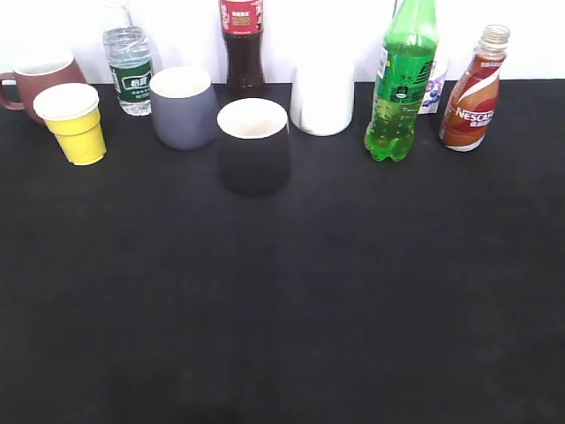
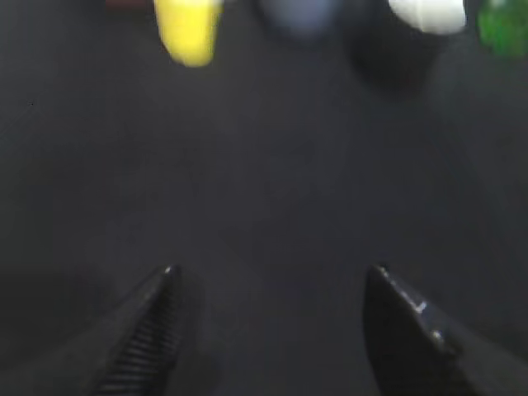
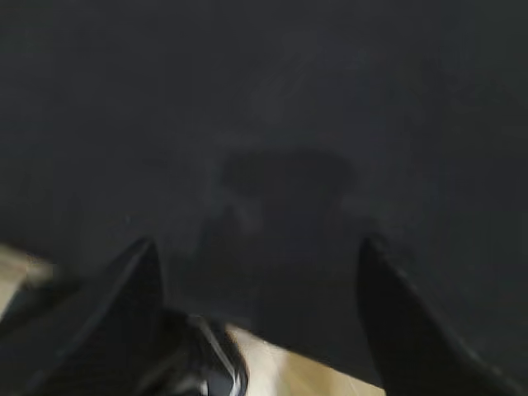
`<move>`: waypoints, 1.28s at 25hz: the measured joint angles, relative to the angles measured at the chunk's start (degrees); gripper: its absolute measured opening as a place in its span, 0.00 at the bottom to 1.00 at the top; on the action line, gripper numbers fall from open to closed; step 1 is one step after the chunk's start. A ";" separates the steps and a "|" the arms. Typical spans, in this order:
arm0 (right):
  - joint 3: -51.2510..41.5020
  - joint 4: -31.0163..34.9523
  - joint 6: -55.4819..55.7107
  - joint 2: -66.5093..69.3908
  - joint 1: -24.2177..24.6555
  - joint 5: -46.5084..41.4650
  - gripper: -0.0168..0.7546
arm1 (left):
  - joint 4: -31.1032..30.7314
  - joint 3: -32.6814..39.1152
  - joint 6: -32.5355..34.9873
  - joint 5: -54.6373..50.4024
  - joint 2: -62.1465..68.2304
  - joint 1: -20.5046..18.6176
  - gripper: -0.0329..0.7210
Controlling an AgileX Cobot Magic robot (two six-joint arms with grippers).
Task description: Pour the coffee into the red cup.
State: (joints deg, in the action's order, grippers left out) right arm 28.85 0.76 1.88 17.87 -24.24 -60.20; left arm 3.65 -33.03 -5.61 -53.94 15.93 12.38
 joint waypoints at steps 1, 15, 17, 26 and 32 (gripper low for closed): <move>0.00 0.06 0.00 -0.75 3.35 0.06 0.76 | 0.00 0.00 0.00 0.92 -0.60 -2.15 0.73; 0.00 0.24 0.00 -8.77 19.32 0.28 0.76 | -2.79 1.35 0.00 -5.15 -0.87 -11.83 0.68; 0.00 0.26 0.00 -10.27 19.32 0.28 0.76 | -3.03 2.29 0.00 -5.81 -0.87 -11.83 0.65; 0.00 0.26 0.05 -14.25 19.32 0.35 0.76 | -3.05 2.89 0.00 -6.64 -0.87 -11.83 0.55; -0.07 0.26 0.00 -18.12 19.32 0.41 0.76 | -3.05 2.89 0.00 -6.69 -3.49 -12.47 0.51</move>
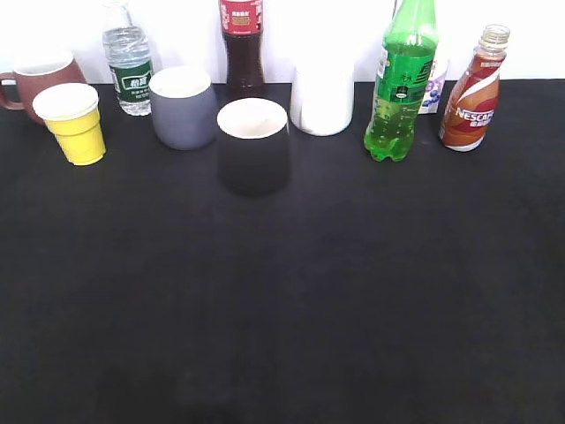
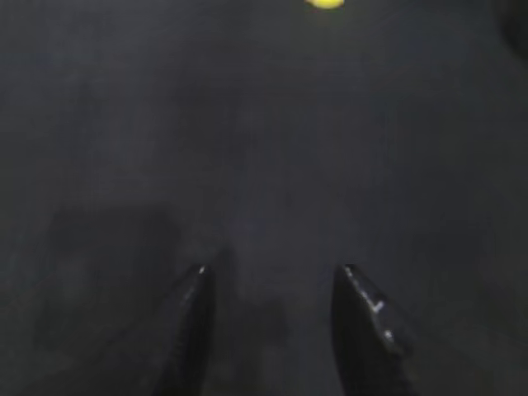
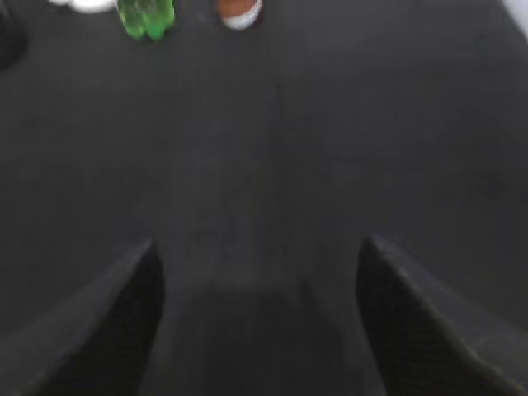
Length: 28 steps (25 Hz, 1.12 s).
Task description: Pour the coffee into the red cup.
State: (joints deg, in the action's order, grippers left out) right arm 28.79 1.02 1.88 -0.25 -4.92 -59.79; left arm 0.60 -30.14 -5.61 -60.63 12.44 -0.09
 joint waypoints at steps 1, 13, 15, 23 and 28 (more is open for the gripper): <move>0.00 0.00 0.00 -0.13 0.00 0.00 0.76 | 0.00 0.00 0.00 0.00 -1.95 -0.18 0.50; 0.00 0.00 0.04 -0.24 0.00 0.00 0.76 | 0.00 0.17 0.00 -0.19 -12.85 -0.38 0.36; 0.00 0.00 0.04 -0.24 0.00 0.00 0.76 | 0.00 0.17 0.00 -0.19 -12.85 -0.38 0.36; 0.00 0.00 0.04 -0.24 0.00 0.00 0.76 | 0.00 0.17 0.00 -0.19 -12.85 -0.38 0.36; 0.00 0.00 0.04 -0.24 0.00 0.05 0.76 | 0.00 0.17 0.00 -0.19 -12.85 -0.38 0.36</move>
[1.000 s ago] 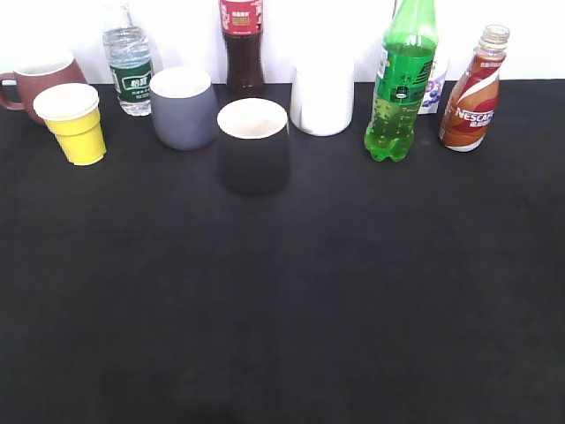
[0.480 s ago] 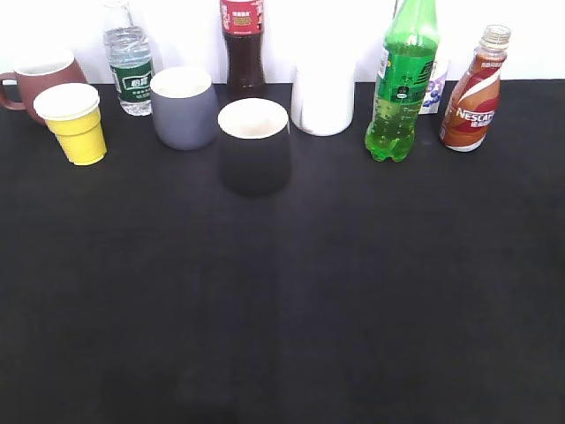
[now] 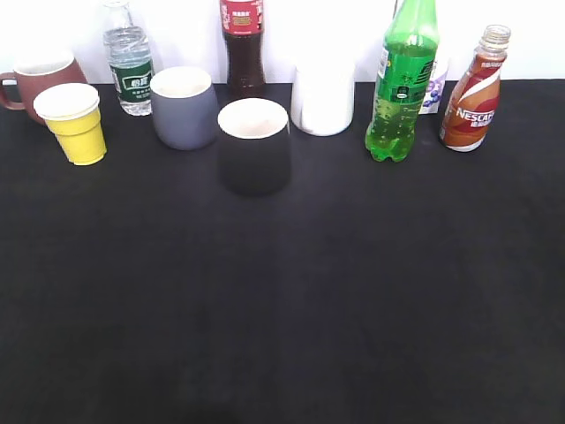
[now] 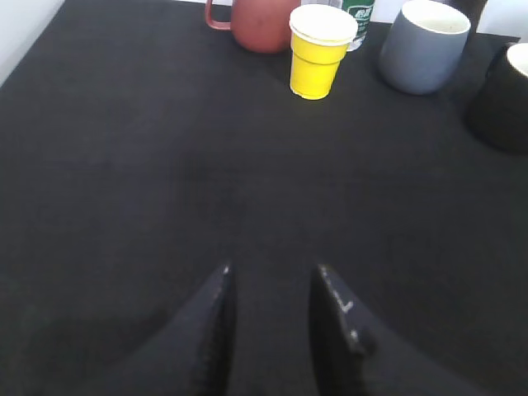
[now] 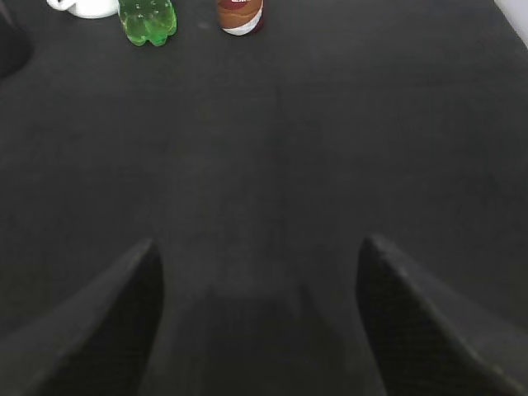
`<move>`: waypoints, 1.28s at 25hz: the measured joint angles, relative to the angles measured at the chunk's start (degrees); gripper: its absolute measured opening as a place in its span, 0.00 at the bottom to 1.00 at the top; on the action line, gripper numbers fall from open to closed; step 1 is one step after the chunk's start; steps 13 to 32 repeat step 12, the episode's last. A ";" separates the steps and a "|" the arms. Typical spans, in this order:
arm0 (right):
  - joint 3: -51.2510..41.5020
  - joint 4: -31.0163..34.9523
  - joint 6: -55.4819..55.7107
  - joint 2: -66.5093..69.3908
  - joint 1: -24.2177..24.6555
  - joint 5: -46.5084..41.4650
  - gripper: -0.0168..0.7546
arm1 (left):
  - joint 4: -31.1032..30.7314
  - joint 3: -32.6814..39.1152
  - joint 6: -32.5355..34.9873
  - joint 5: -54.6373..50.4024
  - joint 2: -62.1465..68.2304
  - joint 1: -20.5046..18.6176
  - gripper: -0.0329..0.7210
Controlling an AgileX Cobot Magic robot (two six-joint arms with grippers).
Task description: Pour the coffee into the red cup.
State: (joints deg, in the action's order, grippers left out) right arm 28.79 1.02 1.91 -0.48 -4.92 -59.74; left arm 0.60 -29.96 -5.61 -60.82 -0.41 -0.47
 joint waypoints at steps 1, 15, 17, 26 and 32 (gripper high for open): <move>0.00 0.00 0.00 0.00 0.00 0.00 0.76 | 0.00 0.00 0.00 0.00 0.00 0.00 0.36; 0.00 0.00 0.00 0.00 0.00 0.00 0.76 | 0.00 0.00 0.00 0.00 0.00 0.00 0.36; 0.00 0.00 0.00 0.00 0.00 0.00 0.76 | 0.00 0.00 0.00 0.00 0.00 0.00 0.36; 0.00 0.00 0.00 0.00 0.00 0.00 0.76 | 0.00 0.00 0.00 0.00 0.00 0.00 0.36; 0.00 0.00 0.00 0.00 0.00 0.00 0.76 | 0.00 0.00 0.00 0.00 0.00 0.00 0.36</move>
